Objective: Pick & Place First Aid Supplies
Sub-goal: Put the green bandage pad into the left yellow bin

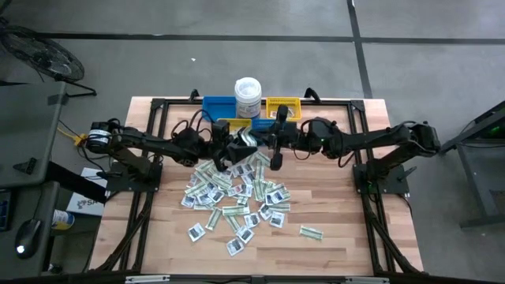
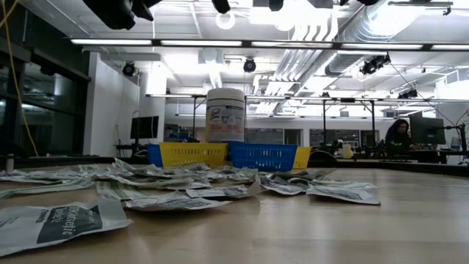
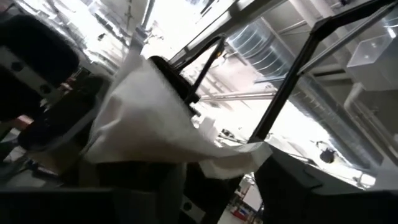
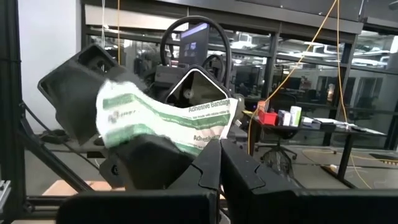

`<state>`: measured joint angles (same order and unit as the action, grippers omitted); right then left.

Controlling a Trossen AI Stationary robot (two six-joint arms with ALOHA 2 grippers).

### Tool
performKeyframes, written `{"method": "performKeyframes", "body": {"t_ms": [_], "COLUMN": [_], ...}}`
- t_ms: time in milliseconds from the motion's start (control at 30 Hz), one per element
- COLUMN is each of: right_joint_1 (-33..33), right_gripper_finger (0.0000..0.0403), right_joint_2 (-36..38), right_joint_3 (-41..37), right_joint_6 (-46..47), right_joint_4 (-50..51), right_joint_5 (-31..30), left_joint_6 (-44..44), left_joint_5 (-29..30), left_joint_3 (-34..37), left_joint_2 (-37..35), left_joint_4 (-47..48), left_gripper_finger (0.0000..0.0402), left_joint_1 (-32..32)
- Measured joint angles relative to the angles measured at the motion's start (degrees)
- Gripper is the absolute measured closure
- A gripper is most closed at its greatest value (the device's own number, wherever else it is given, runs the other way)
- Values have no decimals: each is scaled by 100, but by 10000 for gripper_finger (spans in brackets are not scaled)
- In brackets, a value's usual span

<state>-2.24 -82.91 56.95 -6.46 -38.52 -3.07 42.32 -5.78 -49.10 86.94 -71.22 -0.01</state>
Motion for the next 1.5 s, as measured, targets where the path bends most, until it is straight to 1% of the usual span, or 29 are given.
{"method": "performKeyframes", "body": {"t_ms": [100, 233, 267, 300, 733, 833, 933, 1067, 1167, 1267, 1367, 1500], "right_joint_1": [0, 0, 0, 0, 4, 0, -44, -48, -44, -48, -48, -48], "right_gripper_finger": [403, 403, 403, 403, 402, 394, 368, 311, 267, 231, 211, 206], "right_joint_2": [0, 0, 0, 2, 7, 7, 7, 7, 32, 152, 403, 856], "right_joint_3": [0, 0, 0, 0, 0, 0, 0, 0, 0, -2, -2, -2], "right_joint_6": [0, 0, 0, 2, 194, 361, 387, 391, 383, 195, -37, -262], "right_joint_4": [12, 24, 22, 22, 224, 198, 206, 198, 211, 261, 417, 997], "right_joint_5": [-2, 0, 2, 0, 20, -47, -44, -159, -536, -905, -1353, -2069], "left_joint_6": [-2, -32, -54, -69, -174, -175, -174, -175, -177, -199, -187, -143], "left_joint_5": [9, 4, -1, -4, -105, -116, -139, -142, -142, -142, -218, -290], "left_joint_3": [0, 0, 0, 0, 0, 0, 0, 0, 0, 0, 0, 0], "left_joint_2": [0, 0, 0, 0, 0, 0, 0, 0, 0, -2, -14, -22], "left_joint_4": [24, 65, 69, 70, 119, 173, 236, 236, 239, 334, 443, 668], "left_gripper_finger": [287, 367, 383, 392, 400, 400, 401, 401, 401, 401, 401, 401], "left_joint_1": [-2, -2, -2, -2, 0, 0, 0, -4, -4, 2, 97, 309]}}
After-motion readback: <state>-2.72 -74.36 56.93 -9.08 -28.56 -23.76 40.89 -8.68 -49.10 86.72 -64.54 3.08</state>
